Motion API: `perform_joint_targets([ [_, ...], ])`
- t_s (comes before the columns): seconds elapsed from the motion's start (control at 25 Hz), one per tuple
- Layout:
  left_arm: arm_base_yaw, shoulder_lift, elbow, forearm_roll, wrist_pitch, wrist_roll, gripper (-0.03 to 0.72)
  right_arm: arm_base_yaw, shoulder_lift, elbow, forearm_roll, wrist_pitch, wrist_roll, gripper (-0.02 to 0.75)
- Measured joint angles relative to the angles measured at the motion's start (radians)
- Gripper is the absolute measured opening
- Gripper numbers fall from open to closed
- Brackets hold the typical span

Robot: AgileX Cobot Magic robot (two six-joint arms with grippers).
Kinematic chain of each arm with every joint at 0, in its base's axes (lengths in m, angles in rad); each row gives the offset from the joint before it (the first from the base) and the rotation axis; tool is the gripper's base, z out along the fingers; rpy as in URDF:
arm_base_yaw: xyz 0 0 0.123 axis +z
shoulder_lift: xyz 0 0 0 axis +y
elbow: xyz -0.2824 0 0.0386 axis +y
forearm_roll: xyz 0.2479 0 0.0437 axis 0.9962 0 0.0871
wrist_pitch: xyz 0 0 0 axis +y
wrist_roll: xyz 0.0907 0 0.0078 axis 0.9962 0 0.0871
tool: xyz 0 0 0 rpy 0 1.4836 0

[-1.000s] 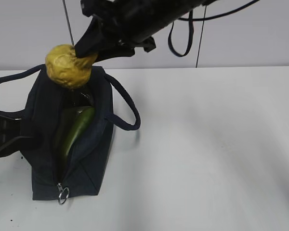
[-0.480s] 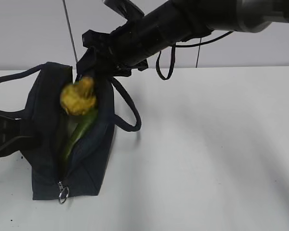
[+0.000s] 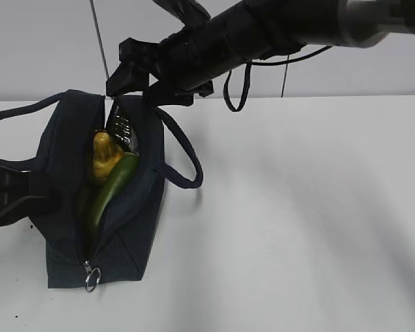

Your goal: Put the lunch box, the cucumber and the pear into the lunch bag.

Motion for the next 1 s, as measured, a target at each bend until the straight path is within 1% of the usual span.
perform_joint_targets([
  [0.12, 0.0, 0.0, 0.0, 0.0, 0.0, 0.0, -0.015, 0.0, -0.038, 0.0, -0.085, 0.017, -0.002, 0.51],
  [0.2, 0.0, 0.0, 0.0, 0.0, 0.001, 0.0, -0.015, 0.0, -0.058, 0.0, -0.14, 0.062, -0.002, 0.5],
  [0.4, 0.0, 0.0, 0.0, 0.0, 0.001, 0.0, -0.015, 0.0, -0.062, 0.0, -0.248, 0.17, 0.032, 0.497],
  [0.48, 0.0, 0.0, 0.0, 0.0, 0.0, 0.0, -0.015, 0.0, -0.062, 0.0, -0.309, 0.186, 0.06, 0.496],
  [0.56, 0.0, 0.0, 0.0, 0.0, -0.001, 0.0, -0.015, 0.0, -0.062, 0.0, -0.343, 0.194, 0.072, 0.496],
  [0.64, 0.0, 0.0, 0.0, 0.0, -0.001, 0.0, -0.015, 0.0, -0.057, 0.0, -0.349, 0.198, 0.079, 0.496],
  [0.88, 0.0, 0.0, 0.0, -0.001, -0.001, 0.0, -0.015, 0.0, -0.002, 0.0, -0.297, 0.2, 0.085, 0.482],
  [0.92, 0.0, 0.0, 0.0, -0.001, -0.001, 0.0, -0.015, 0.0, 0.005, 0.0, -0.292, 0.2, 0.085, 0.469],
  [1.0, 0.0, 0.0, 0.0, -0.001, -0.001, 0.0, -0.015, 0.0, 0.014, 0.0, -0.283, 0.2, 0.085, 0.41],
])
